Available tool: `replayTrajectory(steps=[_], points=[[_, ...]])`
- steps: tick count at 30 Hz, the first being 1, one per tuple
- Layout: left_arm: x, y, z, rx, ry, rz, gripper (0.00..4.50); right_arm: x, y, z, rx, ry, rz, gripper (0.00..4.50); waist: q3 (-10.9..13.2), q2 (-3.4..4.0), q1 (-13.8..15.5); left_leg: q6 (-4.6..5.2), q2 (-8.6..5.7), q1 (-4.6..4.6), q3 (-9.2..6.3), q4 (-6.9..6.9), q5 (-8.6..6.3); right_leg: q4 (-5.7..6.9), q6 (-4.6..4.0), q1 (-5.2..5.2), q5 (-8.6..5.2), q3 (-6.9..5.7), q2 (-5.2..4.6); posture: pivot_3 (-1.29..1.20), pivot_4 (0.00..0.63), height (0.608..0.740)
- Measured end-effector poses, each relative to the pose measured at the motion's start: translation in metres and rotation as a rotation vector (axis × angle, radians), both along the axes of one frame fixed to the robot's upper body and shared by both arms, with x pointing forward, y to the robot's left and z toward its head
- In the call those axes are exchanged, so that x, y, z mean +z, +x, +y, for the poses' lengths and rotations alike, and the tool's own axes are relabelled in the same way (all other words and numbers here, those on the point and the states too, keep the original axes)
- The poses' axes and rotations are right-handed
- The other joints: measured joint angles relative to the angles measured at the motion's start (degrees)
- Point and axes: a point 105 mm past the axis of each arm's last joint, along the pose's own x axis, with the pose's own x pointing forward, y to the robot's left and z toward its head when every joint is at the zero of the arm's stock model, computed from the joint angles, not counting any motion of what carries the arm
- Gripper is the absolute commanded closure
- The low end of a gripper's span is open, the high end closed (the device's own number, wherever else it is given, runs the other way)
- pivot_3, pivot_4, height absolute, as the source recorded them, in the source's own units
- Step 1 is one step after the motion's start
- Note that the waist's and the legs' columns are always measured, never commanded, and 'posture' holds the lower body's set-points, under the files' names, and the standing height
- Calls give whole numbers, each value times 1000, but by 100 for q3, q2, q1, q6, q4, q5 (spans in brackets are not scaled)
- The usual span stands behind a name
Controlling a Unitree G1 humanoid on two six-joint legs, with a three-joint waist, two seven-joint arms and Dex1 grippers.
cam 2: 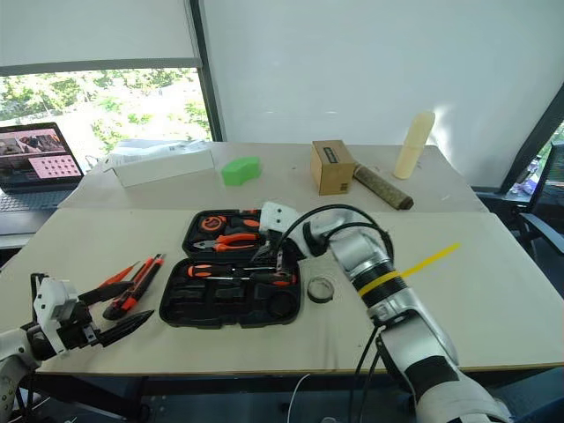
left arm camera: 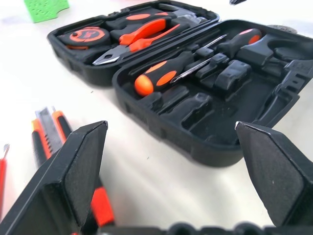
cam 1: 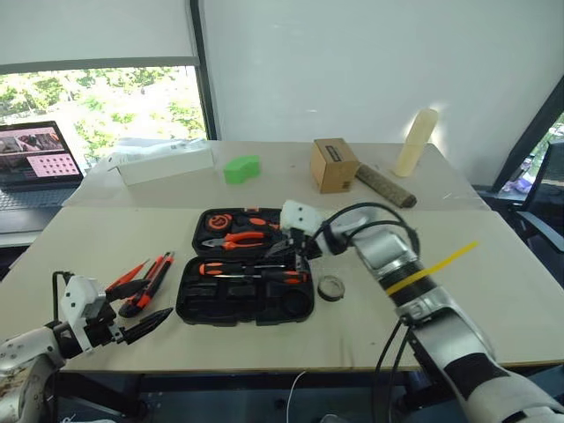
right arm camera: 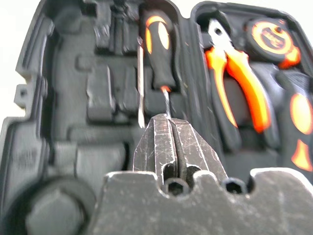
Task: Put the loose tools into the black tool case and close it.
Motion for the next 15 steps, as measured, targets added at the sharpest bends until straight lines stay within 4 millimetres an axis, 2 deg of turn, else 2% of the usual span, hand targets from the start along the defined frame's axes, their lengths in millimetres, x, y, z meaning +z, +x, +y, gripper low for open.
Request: replayTrajectory(steps=[1, 5, 15], points=[[0, 0, 0, -1, -1, -1, 0, -9, -1, 1, -4, -5, 21, 4445, 1, 0, 0, 0, 0, -1, 1, 0, 0, 1, 0, -3, 0, 1, 0, 0, 150, 740], [1, 2, -2, -6, -3, -8, 0, -23, -1, 6, -23, -23, 40, 4445, 1, 0, -12, -3, 0, -2, 5, 0, 2, 4, -1, -13, 0, 5, 0, 0, 150, 740], [2, 2, -2, -8, -2, -11, 0, -33, 0, 17, -37, -52, 24, 4445, 0, 0, -19, -4, 1, 12, 6, 0, 2, 5, -2, -2, -1, 5, 0, 0, 150, 740]])
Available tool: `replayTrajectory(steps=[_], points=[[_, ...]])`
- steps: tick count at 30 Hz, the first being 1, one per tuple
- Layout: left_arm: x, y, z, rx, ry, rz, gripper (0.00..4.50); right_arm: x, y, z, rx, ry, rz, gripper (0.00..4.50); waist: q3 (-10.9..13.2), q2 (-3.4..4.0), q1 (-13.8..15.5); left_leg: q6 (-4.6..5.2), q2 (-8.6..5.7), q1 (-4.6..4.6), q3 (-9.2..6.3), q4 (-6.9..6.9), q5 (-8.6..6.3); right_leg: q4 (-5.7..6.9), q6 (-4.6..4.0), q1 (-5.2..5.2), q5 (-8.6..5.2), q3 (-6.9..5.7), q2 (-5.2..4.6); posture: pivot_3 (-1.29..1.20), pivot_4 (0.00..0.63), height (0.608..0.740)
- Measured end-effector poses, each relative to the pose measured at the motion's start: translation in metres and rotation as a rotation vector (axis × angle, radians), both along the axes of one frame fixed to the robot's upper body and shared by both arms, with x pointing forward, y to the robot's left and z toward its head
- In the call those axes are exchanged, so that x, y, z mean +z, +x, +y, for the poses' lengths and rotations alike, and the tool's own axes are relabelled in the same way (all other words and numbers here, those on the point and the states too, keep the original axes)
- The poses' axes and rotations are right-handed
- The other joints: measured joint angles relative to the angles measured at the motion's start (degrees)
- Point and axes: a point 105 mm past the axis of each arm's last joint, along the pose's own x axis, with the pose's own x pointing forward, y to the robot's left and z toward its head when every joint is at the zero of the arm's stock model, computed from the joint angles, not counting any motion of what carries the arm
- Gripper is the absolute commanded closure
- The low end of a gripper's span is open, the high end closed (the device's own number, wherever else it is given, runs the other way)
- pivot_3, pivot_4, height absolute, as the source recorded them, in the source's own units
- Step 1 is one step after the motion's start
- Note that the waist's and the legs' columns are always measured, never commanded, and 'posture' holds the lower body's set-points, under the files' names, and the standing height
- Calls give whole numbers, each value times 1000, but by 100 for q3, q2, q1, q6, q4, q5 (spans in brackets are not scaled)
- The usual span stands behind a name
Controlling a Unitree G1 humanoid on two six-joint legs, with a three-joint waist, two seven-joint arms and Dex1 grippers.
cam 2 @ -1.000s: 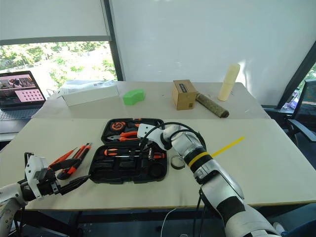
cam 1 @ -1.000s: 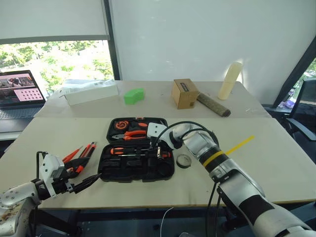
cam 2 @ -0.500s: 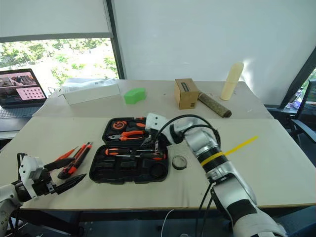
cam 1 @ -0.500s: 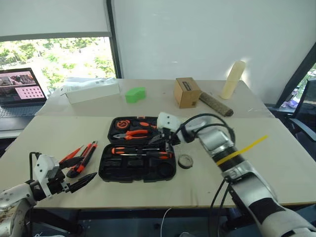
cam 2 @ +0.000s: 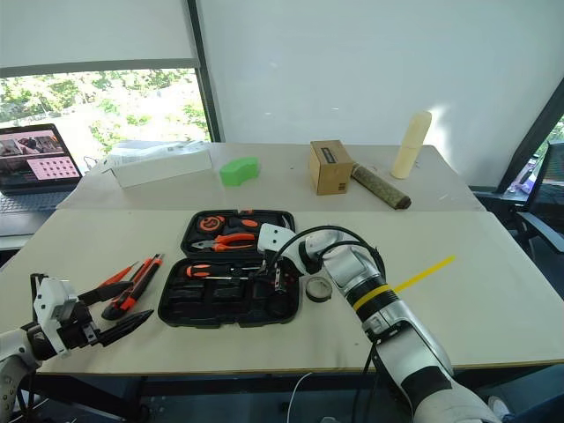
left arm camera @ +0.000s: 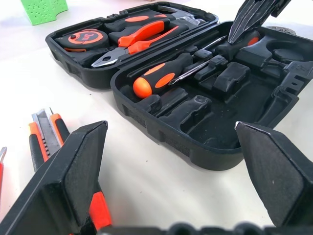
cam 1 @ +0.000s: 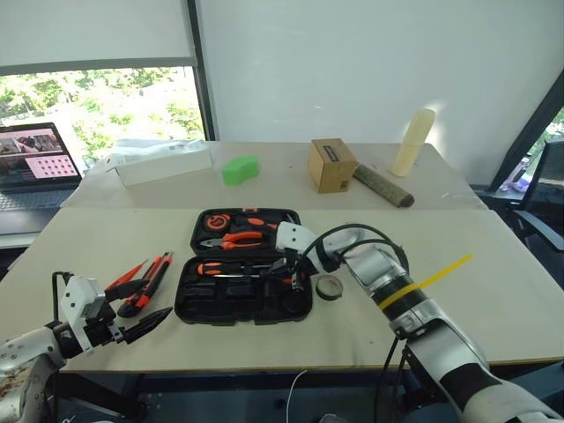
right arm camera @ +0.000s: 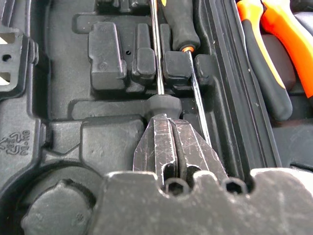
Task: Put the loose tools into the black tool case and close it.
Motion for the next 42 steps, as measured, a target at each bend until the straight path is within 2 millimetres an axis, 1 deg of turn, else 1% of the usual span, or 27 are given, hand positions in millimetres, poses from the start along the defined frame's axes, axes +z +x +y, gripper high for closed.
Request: replayTrajectory(steps=[6, 8, 10, 11, 12, 13, 15, 17, 18, 20, 22, 23, 24, 26, 28, 30, 31, 32, 34, 35, 37, 39, 42], points=[[-2, -1, 0, 1, 1, 6, 0, -5, 1, 5, -15, -9, 7, 4445, 0, 0, -11, -1, 6, 37, -1, 0, 0, 0, -7, 28, -3, 1, 0, 0, 150, 740], [-4, -4, 1, 6, 3, 15, 0, -3, 0, 7, -20, 28, 14, 4445, 0, 0, -13, -2, 10, 36, -1, -1, 0, 2, -14, 26, 2, 0, 1, 0, 150, 740], [-6, -7, 4, 22, 6, 25, 0, -3, -8, 7, -12, 127, 54, 3900, 1, 0, 3, -6, 11, 24, -4, -2, 3, 2, -16, 17, 3, -2, 1, 0, 150, 740], [-6, -9, 6, 33, 8, 26, 0, -2, -12, 6, 0, 169, 62, 3741, 1, 0, 12, -8, 10, 15, -5, -2, 4, 1, -16, 9, 3, -2, 1, 0, 150, 740], [-6, -12, 10, 52, 10, 26, 0, 1, -18, 4, 20, 211, 69, 3376, 1, 0, 17, -8, 9, 4, -5, -2, 4, 1, -16, -2, 3, -2, 0, 0, 150, 740], [-6, -15, 15, 75, 15, 24, 0, 9, -25, -3, 51, 256, 55, 3001, 1, 0, 30, -7, 7, -7, -5, -2, 3, -1, -15, -11, 4, -2, -3, 0, 150, 740], [-7, -24, 28, 134, 18, 30, 0, 24, -38, -19, 89, 340, 9, 2395, 1, 0, 62, -2, 6, -10, -5, -2, 1, -3, -13, -10, 4, -6, -5, 0, 150, 740], [-9, -38, 43, 216, 12, 27, 0, 36, -54, -36, 110, 472, -54, 1682, -1, -4, 77, 2, 8, -6, -5, -19, -3, -11, -12, 1, 4, -16, -7, 0, 150, 740], [-14, -50, 54, 282, 8, 39, 0, 38, -68, -47, 124, 557, -80, 1307, -5, -9, 82, 3, 7, 3, -5, -35, -5, -26, -9, 13, 3, -19, -8, 0, 150, 740], [-21, -65, 68, 370, -2, 52, 0, 33, -84, -64, 118, 621, -97, 548, -4, -9, 88, 4, 5, 9, -3, -52, -9, -80, -4, 22, 0, -20, -7, 0, 150, 740], [-26, -76, 83, 461, -19, 64, 0, 27, -94, -78, 97, 659, -123, 27, -4, -10, 109, 5, 5, 15, -2, -55, -9, -84, -4, 25, -1, -23, -6, 0, 150, 740], [-27, -82, 91, 517, -32, 62, 0, 24, -100, -86, 72, 681, -135, 27, -3, -10, 122, 8, 6, 21, -2, -57, -12, -83, -4, 29, -1, -23, -6, 0, 150, 740], [-28, -87, 99, 565, -38, 63, 0, 22, -102, -93, 46, 690, -136, 27, -3, -11, 134, 40, 6, 29, -2, -58, -30, -81, -5, 35, -1, -22, -7, 0, 150, 740], [-28, -94, 113, 650, -50, 67, 0, 16, -107, -108, -4, 702, -135, 27, -2, -12, 173, 47, 7, 38, -3, -56, -34, -79, -6, 42, -1, -22, -7, 0, 150, 740], [-29, -94, 119, 690, -62, 66, 0, 11, -110, -116, -30, 689, -144, 27, -1, -11, 198, 44, 7, 47, -2, -55, -29, -78, -9, 48, -1, -21, -7, 0, 150, 740], [-28, -89, 122, 711, -79, 61, 0, 10, -112, -121, -44, 687, -158, 27, -1, -12, 219, 40, 7, 50, -4, -54, -18, -74, -12, 50, 2, -21, -7, 0, 150, 740], [-23, -78, 123, 708, -102, 54, 0, 12, -112, -123, -58, 694, -167, 27, 0, -16, 245, 35, 8, 52, -5, -54, -9, -70, -19, 50, 6, -22, -7, 0, 150, 740], [-19, -72, 123, 701, -108, 46, 0, 14, -111, -123, -61, 700, -175, 27, 1, -21, 261, 28, 9, 50, -7, -54, 1, -65, -24, 46, 9, -23, -5, 0, 150, 740], [1, -45, 121, 645, -139, 41, 0, 27, -108, -121, -61, 716, -208, 27, 5, -34, 298, 20, 12, 48, -12, -54, 20, -55, -35, 41, 17, -29, -2, 0, 150, 740], [11, -31, 119, 608, -127, 50, 0, 37, -107, -119, -54, 722, -233, 27, 6, -34, 303, 16, 13, 50, -10, -55, 24, -51, -40, 40, 22, -26, 0, 0, 150, 740], [23, -12, 117, 572, -99, 70, 0, 54, -106, -113, -28, 730, -265, 27, 6, -34, 299, 16, 12, 53, -9, -59, 28, -47, -40, 39, 23, -25, 1, 0, 150, 740], [26, 8, 111, 536, -66, 144, 0, 65, -105, -108, -27, 717, -269, 27, 4, -37, 285, 16, 10, 56, -7, -70, 28, -45, -44, 37, 22, -24, 4, 0, 150, 740], [16, 32, 104, 513, -25, 285, 0, 68, -101, -98, -35, 669, -215, 27, 3, -39, 253, -10, -3, 48, -2, -75, 40, -32, -44, 25, 21, -23, 13, 0, 150, 740]])
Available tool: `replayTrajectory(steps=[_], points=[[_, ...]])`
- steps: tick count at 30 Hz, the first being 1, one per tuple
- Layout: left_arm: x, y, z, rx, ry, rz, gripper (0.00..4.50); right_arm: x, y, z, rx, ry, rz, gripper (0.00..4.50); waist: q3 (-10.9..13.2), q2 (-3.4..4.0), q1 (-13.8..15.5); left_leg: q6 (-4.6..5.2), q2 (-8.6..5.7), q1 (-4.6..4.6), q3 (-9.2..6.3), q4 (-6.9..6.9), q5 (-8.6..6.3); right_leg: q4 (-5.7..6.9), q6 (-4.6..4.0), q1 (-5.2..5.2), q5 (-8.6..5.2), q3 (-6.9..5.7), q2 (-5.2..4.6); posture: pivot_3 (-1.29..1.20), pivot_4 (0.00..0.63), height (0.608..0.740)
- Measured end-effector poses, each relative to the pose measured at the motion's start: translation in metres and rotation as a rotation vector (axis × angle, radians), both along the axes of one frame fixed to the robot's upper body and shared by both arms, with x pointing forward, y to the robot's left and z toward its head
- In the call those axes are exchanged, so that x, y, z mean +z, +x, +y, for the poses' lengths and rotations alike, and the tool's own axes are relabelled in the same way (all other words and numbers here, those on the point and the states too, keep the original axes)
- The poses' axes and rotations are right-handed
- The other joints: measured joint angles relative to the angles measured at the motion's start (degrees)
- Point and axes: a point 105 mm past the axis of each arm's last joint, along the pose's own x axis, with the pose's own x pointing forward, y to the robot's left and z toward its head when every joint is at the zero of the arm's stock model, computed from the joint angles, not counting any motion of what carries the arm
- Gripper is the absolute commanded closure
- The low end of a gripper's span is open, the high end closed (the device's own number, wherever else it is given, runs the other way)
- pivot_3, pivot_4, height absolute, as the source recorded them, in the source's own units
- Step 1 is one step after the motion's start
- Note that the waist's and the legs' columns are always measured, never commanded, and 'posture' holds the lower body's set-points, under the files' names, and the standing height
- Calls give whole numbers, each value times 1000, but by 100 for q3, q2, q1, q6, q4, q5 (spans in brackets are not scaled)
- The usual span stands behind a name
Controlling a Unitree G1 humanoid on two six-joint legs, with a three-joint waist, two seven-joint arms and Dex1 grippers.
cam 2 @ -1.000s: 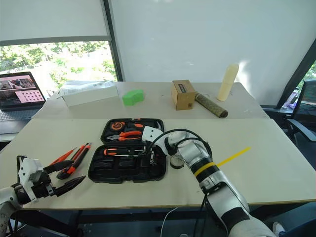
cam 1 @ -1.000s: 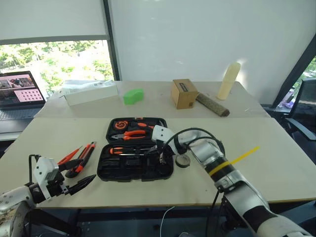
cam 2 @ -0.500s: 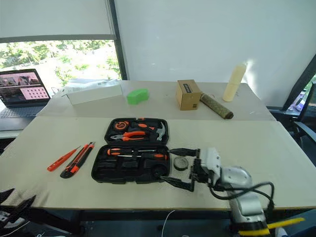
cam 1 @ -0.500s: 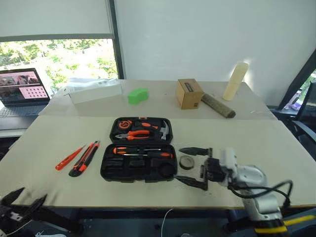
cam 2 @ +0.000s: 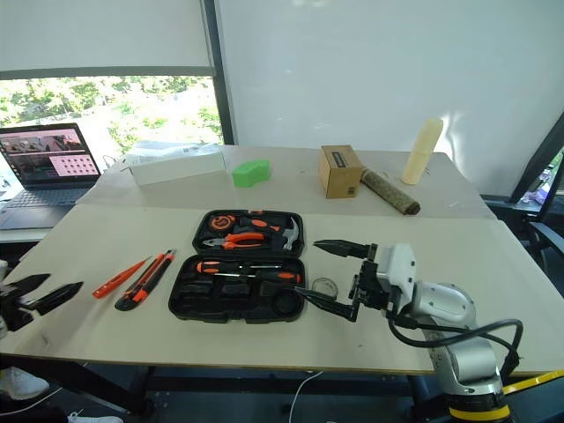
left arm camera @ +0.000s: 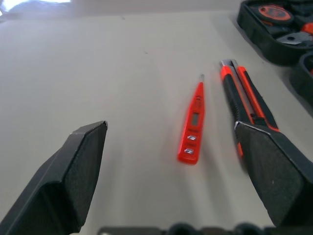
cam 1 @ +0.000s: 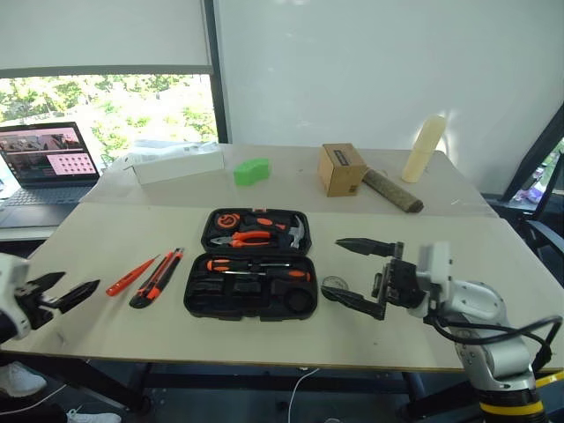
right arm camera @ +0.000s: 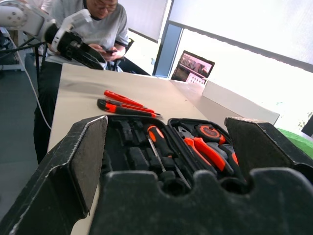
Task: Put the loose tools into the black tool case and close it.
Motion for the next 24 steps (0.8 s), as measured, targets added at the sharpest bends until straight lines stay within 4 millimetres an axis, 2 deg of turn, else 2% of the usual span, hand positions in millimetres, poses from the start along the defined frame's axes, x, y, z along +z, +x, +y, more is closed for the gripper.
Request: replayTrajectory(steps=[6, 10, 11, 12, 14, 19, 21, 24], points=[[-17, 28, -9, -57, 0, 171, 0, -1, 7, 15, -12, -97, 105, 27, -1, -16, -54, -26, 3, -38, 23, 3, 14, 6, 2, -16, -4, -3, 24, 0, 150, 740], [-16, 41, -18, -117, 8, 204, 0, -5, 11, 22, -25, -133, 137, 27, -3, -22, -49, -25, 3, -48, 26, 2, 13, -11, 6, -16, -6, -8, 24, 0, 150, 740], [-16, 43, -18, -123, 5, 208, 519, -7, 12, 21, -30, -139, 141, 0, -3, -22, -49, -24, 3, -49, 25, 3, 12, -12, 7, -15, -6, -8, 24, 0, 150, 740], [-16, 44, -18, -125, 12, 213, 679, -7, 12, 22, -32, -142, 142, 0, -4, -23, -49, -23, 3, -49, 25, 3, 12, -15, 9, -13, -6, -9, 24, 0, 150, 740], [-17, 47, -15, -125, 60, 221, 1331, -12, 13, 20, -46, -154, 149, 0, -4, -23, -37, -22, 3, -48, 22, 4, 11, -19, 11, -7, -6, -12, 23, 0, 150, 740], [-19, 49, -10, -128, 86, 229, 3308, -22, 11, 16, -61, -162, 184, 0, -5, -25, -39, -18, 3, -47, 22, 8, 9, -21, 14, -2, -4, -14, 22, 0, 150, 740], [-18, 48, -10, -138, 70, 229, 3934, -29, 9, 14, -65, -162, 206, 0, -5, -25, -36, -16, 2, -47, 21, 9, 8, -21, 15, -1, -4, -14, 21, 0, 150, 740], [-15, 48, -13, -176, 40, 208, 4044, -31, 7, 10, -69, -162, 213, 0, -4, -28, -38, -15, 4, -51, 18, 15, 7, -21, 16, -2, -3, -18, 21, 0, 150, 740]])
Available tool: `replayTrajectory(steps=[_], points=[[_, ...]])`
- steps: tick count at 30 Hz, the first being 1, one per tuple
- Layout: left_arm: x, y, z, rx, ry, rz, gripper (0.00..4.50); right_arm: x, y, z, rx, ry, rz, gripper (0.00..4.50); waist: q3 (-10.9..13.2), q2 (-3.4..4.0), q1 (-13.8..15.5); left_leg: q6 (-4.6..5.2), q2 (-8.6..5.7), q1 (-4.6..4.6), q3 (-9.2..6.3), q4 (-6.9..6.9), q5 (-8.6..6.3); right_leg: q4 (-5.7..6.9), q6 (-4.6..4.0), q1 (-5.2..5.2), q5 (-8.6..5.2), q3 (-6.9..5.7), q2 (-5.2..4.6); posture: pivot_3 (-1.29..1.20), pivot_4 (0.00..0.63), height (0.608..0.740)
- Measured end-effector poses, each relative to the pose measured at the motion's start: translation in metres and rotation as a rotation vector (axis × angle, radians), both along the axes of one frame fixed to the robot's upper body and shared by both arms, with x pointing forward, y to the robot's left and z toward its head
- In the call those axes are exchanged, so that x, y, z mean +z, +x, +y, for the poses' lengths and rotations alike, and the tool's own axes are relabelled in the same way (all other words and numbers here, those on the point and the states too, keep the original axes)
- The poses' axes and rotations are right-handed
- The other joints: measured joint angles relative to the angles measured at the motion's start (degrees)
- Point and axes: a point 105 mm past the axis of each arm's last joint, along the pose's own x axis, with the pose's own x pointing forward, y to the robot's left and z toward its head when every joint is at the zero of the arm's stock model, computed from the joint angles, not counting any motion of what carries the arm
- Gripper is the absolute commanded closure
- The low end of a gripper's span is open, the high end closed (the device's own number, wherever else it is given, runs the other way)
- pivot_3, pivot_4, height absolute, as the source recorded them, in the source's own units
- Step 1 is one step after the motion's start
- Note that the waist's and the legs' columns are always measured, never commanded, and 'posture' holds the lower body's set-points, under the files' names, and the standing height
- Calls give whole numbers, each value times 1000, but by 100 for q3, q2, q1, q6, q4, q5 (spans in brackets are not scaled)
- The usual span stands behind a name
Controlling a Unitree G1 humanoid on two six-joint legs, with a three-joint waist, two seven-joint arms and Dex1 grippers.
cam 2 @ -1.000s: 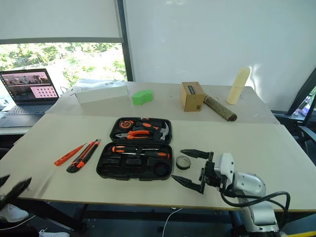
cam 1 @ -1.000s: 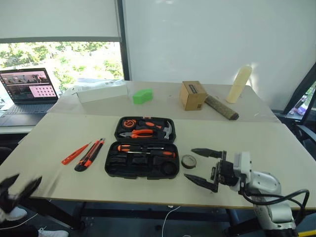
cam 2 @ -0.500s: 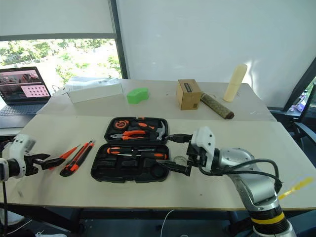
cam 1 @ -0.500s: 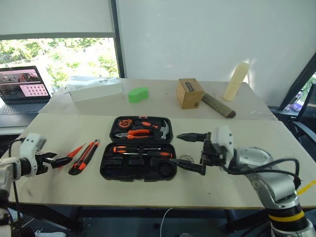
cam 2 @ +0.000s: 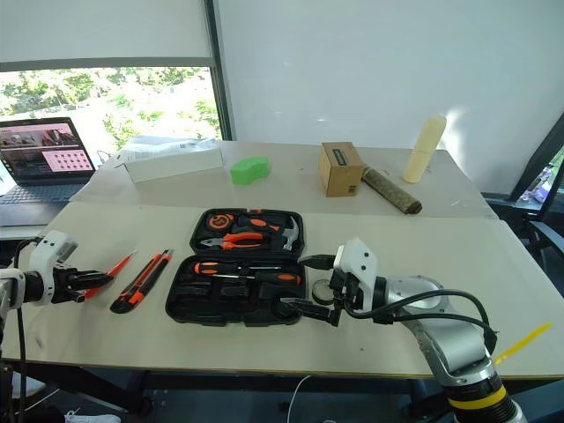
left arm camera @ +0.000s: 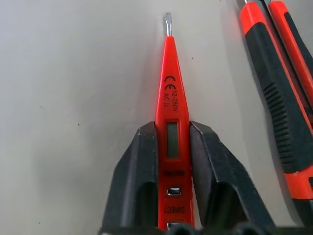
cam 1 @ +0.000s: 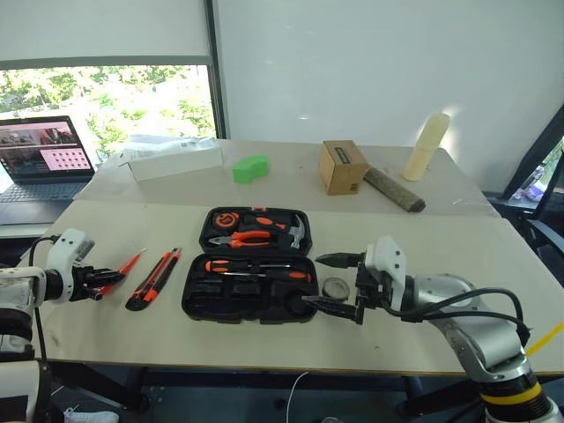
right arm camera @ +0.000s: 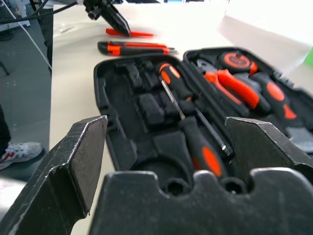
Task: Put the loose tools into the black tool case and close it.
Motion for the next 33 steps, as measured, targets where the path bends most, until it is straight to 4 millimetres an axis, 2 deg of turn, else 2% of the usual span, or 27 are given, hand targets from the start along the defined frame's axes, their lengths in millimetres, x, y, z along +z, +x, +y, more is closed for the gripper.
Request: replayTrajectory(steps=[3, 5, 8, 9, 10, 11, 19, 24, 33], points=[[17, 3, -11, -100, -51, -83, 4044, 2, -1, -6, -11, -13, -11, 0, 6, -20, 5, 0, 4, -6, -5, 9, 0, 1, 0, 0, 0, -10, 0, 0, 150, 740], [42, 6, -27, -237, -81, -167, 4044, 2, -2, -12, -19, -19, -15, 0, 8, -33, 29, 1, 7, -19, -13, 24, -1, 0, -1, 1, 0, -28, 0, 0, 150, 740], [61, 1, -64, -527, -27, -181, 4044, -1, -6, -18, -22, -23, 0, 0, 8, -33, 71, 6, 2, -23, -14, 32, -4, 0, 2, 5, 1, -29, -6, 0, 150, 740], [63, 0, -76, -604, -2, -171, 4044, -1, -7, -19, -21, -22, 1, 0, 8, -32, 85, 7, 1, -24, -15, 34, -5, 0, 3, 6, 2, -29, -7, 0, 150, 740], [64, 0, -101, -738, 39, -159, 4044, -1, -8, -20, -24, -20, 0, 0, 8, -32, 120, 10, -1, -23, -18, 41, -6, 0, 5, 10, 3, -29, -9, 0, 150, 740], [62, 0, -116, -809, 59, -154, 4044, 0, -8, -20, -23, -20, -2, 0, 8, -32, 122, 12, -1, -23, -19, 45, -7, -1, 6, 10, 4, -28, -9, 0, 150, 740], [37, 14, -179, -1040, 257, -106, 4044, 1, -13, -18, -31, -12, -15, 0, 9, -33, 113, 25, 1, -32, -27, 81, -14, -7, 9, 10, 6, -26, -3, 0, 150, 740], [15, 19, -190, -1100, 349, -68, 4044, -2, -14, -19, -52, -8, -8, 0, 10, -33, 105, 43, 0, -33, -30, 84, -25, -6, 10, 8, 6, -24, -3, 0, 150, 740], [13, 24, -198, -1114, 411, -76, 4044, 0, -13, -18, -76, 2, -22, 0, 9, -33, 121, 48, -1, -38, -44, 95, -28, -7, 15, 10, 9, -26, -6, 0, 150, 740]])
